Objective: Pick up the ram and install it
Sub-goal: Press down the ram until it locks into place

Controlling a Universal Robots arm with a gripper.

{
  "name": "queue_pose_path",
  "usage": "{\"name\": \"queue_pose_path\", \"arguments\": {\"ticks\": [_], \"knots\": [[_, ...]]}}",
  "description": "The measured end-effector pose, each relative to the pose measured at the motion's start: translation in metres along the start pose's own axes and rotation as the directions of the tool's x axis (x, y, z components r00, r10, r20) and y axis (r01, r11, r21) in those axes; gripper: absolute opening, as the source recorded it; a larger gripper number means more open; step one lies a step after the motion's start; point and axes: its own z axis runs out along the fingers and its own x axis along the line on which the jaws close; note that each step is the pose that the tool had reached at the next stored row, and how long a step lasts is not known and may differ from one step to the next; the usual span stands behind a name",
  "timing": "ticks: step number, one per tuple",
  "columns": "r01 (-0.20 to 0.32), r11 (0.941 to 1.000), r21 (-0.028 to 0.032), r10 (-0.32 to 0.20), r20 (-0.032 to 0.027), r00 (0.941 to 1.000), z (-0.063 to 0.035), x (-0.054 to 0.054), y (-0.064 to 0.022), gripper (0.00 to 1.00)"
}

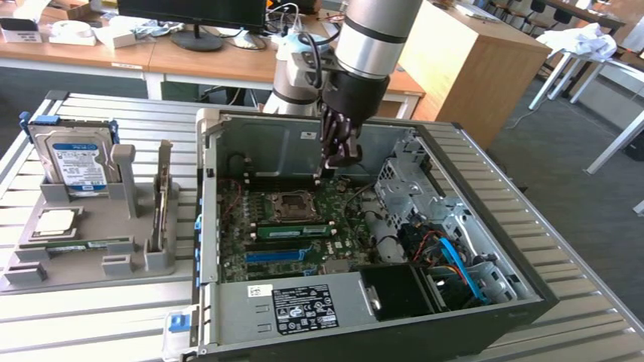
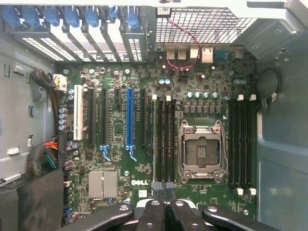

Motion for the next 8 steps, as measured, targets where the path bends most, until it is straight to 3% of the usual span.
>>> {"name": "queue_pose_path", "arguments": {"ticks": [8], "knots": [[0.000,1.0000,0.0009,0.000,-0.0002,1.0000,0.0029,0.0000,-0.0003,0.10]]}}
